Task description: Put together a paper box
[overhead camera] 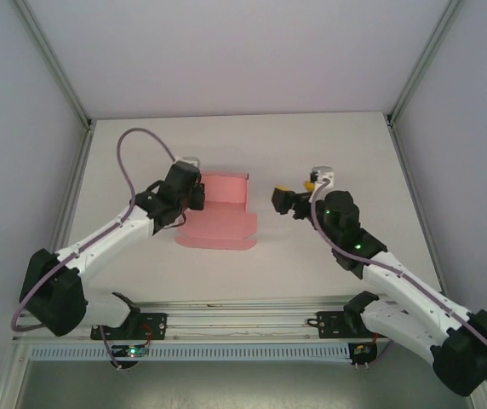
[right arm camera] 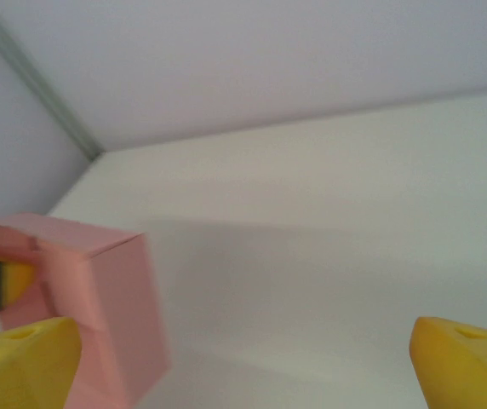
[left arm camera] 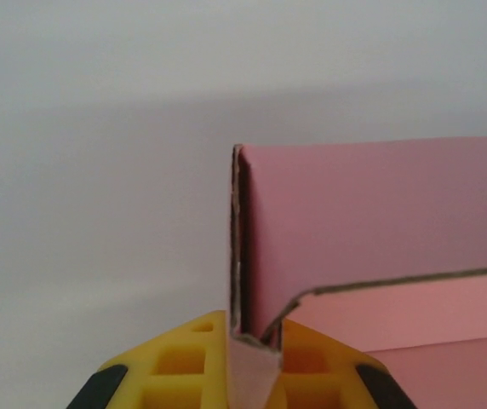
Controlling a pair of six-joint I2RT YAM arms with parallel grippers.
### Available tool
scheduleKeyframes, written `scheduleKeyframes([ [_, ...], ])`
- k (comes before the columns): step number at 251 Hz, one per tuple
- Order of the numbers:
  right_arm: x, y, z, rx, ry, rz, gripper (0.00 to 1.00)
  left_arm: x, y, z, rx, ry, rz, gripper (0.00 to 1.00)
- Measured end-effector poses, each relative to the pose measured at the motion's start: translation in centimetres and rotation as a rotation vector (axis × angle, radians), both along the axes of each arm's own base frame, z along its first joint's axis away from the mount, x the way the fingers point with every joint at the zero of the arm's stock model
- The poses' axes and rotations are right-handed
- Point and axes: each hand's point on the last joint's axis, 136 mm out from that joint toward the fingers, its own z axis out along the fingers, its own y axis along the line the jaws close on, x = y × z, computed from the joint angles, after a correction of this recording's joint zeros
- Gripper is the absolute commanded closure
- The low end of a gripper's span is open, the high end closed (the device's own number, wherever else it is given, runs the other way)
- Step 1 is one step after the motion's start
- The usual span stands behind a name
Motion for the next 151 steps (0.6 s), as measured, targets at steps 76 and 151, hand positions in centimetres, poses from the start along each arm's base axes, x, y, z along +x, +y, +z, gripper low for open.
scheduleKeyframes([
  [76, -2.1, -5.1, -4.0, -0.028, 0.185, -0.134, 0.02, -0.5, -2.6, -1.9, 0.408, 0.213, -0.639, 1.0],
  [151, -2.3, -7.1, -5.9, -0.039, 0.247, -0.188, 0.02, 1.3, -3.4, -7.2, 0.755, 0.359, -0.982, 1.0],
])
